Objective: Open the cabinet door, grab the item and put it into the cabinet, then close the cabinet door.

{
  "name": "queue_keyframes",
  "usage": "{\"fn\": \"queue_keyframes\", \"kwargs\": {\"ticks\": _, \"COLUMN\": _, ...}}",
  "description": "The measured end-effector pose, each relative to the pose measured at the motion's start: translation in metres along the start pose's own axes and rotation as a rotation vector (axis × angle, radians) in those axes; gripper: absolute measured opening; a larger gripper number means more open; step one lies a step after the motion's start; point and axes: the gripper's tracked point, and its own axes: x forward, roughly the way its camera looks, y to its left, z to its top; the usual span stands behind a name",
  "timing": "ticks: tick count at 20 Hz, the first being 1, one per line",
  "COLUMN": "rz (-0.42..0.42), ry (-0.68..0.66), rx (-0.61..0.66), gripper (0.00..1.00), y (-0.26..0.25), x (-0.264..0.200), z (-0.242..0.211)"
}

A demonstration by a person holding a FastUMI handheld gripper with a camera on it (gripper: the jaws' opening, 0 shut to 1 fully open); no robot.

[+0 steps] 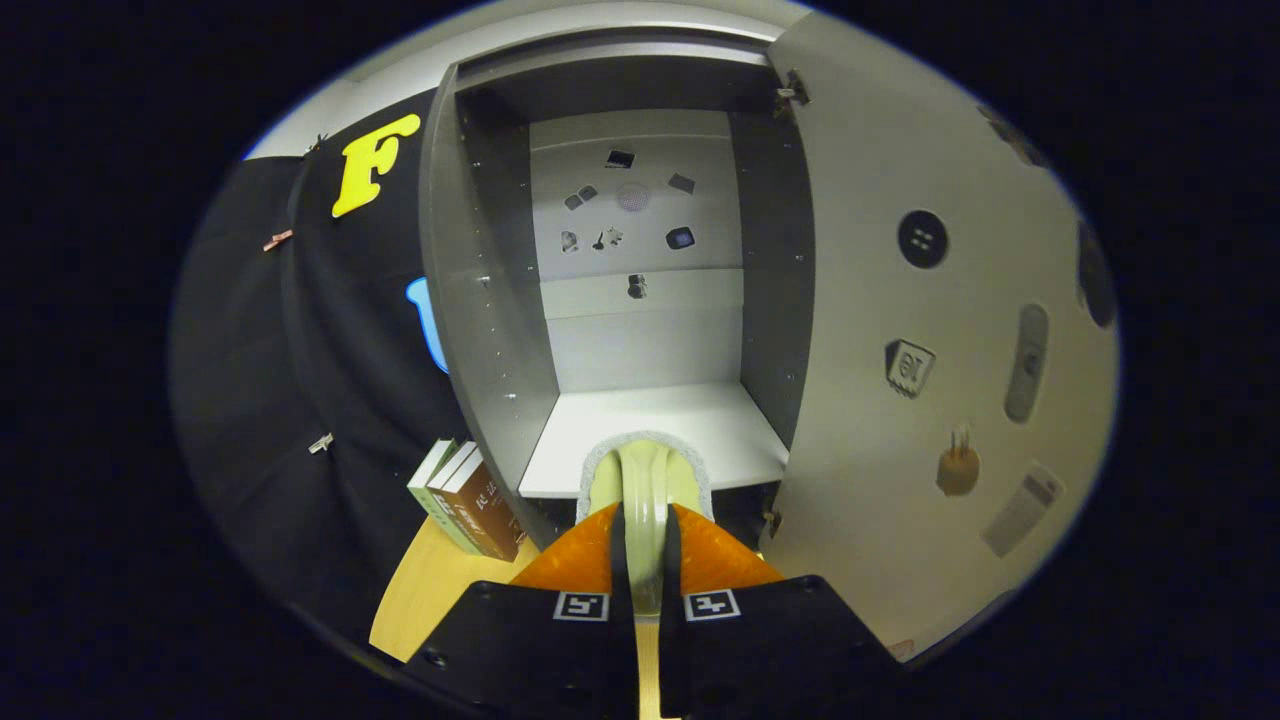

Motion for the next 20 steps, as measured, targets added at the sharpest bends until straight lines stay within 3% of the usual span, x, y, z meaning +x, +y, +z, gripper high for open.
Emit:
{"fn": "queue_keyframes", "kwargs": {"ticks": 9, "rz": -0.046, "ry": 0.046, "rx": -0.041, "gripper": 0.12, "y": -0.001, "x": 0.123, "z": 0.029}}
{"fn": "queue_keyframes", "kwargs": {"ticks": 20, "rz": -0.050, "ry": 0.123, "rx": -0.074, "gripper": 0.12, "y": -0.008, "x": 0.250, "z": 0.009}}
